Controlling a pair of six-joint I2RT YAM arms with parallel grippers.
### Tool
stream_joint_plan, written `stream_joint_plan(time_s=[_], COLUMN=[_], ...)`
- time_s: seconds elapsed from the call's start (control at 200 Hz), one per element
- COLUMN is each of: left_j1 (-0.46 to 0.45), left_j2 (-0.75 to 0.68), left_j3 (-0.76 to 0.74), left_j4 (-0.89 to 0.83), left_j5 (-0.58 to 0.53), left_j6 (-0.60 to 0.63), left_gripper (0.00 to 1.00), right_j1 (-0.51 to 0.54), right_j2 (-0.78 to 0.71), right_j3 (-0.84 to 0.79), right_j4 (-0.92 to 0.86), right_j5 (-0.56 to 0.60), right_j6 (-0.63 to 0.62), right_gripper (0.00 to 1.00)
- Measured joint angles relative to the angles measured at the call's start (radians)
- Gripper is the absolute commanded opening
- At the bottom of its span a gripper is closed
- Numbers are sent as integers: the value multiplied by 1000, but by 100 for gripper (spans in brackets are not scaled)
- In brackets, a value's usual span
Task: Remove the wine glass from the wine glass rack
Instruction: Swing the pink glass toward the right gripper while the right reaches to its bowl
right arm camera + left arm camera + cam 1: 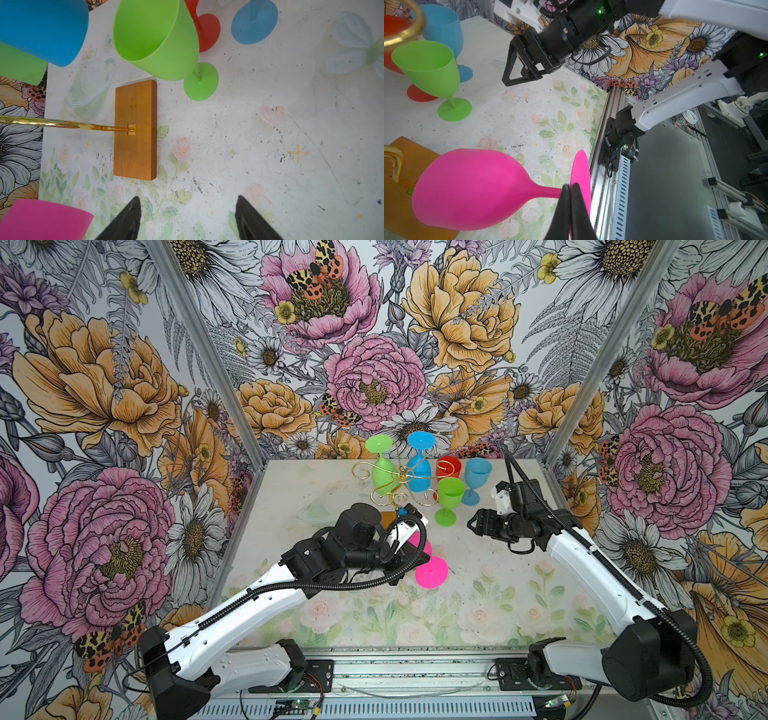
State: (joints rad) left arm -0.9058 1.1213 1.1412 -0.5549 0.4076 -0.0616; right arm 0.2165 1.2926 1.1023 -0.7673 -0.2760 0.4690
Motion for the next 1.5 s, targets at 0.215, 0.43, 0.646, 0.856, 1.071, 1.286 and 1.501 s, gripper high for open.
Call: stream_joint_plan(time_s=[0.215, 0.43, 0.646, 0.856, 1.071, 1.286, 1.501], left_j1=[-57, -103, -200, -275, -353, -405, -408], left_j2=[1, 1, 1, 13, 32, 33, 43], left_j3=[-6, -62, -109, -167, -237, -315, -351], left_j4=[53, 74, 85, 92, 142, 229, 290], left_j5=[-19, -80, -227, -361, -529, -673, -757], left_j6=[144, 313, 500, 660, 824, 1000, 1119], left_gripper=[0, 0, 0, 0, 0, 0, 0], right_j1=[0, -2, -2, -2, 0, 39, 75], right_j2=[10, 31, 47, 82, 117, 171, 196], right_j3=[24, 66, 117, 171, 229, 281, 312], right_j4=[-37, -68, -91, -103, -113, -140, -161], right_j5=[-28, -64, -89, -145, -233, -310, -363], right_j6=[-15, -34, -45, -51, -54, -85, -108], right_gripper=[73, 72, 71, 70, 69, 69, 66])
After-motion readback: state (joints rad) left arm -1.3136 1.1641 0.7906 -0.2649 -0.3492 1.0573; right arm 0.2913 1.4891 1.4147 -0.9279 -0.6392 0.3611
